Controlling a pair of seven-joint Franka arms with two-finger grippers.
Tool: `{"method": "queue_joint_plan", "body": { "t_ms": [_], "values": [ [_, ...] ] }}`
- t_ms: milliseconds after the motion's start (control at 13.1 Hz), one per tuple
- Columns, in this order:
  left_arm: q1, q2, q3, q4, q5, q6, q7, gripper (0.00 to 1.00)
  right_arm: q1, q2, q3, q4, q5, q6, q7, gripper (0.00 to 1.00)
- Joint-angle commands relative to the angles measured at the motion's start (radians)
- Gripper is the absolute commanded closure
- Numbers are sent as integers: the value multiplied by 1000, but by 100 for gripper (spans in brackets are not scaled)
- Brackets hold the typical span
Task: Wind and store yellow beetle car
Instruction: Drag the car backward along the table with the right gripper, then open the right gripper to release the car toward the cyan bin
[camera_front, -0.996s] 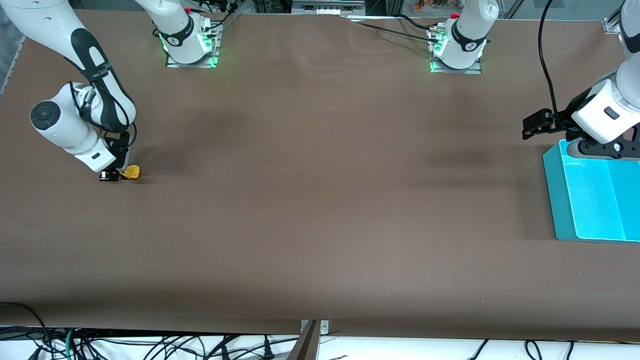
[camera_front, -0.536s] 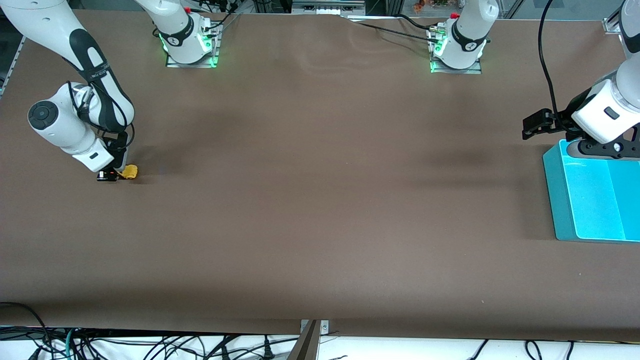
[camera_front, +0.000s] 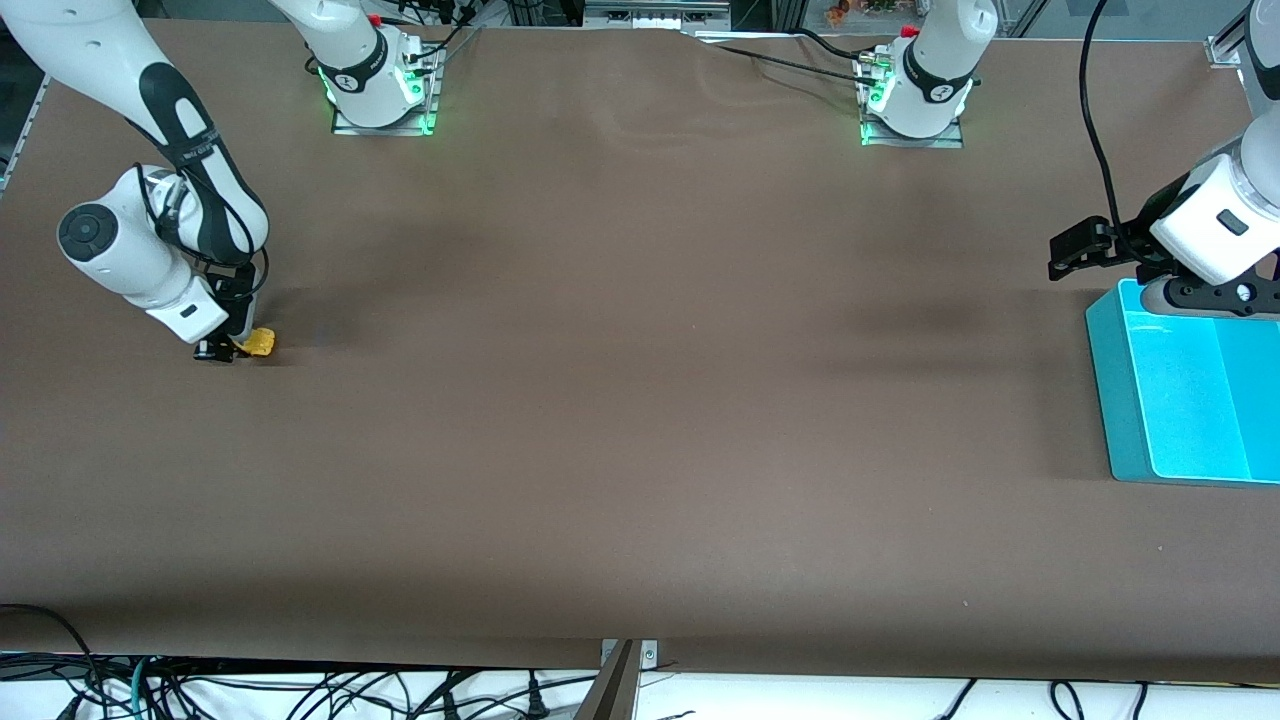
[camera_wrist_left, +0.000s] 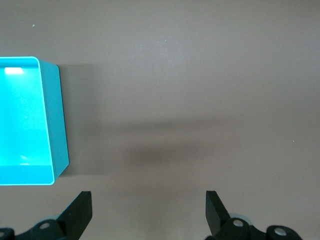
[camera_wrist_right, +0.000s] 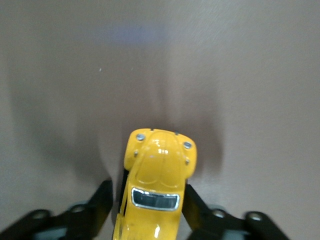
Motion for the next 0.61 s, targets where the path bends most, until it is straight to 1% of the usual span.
{"method": "queue_joint_plan", "body": {
  "t_ms": [0, 307, 536],
  "values": [
    [3, 23, 2, 38, -23, -12, 11, 0, -8, -20, -4, 17, -2, -62, -12, 0],
    [5, 23, 2, 39, -23, -12, 11, 0, -8, -46, 2, 141, -9, -271, -11, 0],
    [5, 23, 2, 39, -23, -12, 11, 0, -8, -64, 16, 184, -10, -331, -6, 0]
  ]
}}
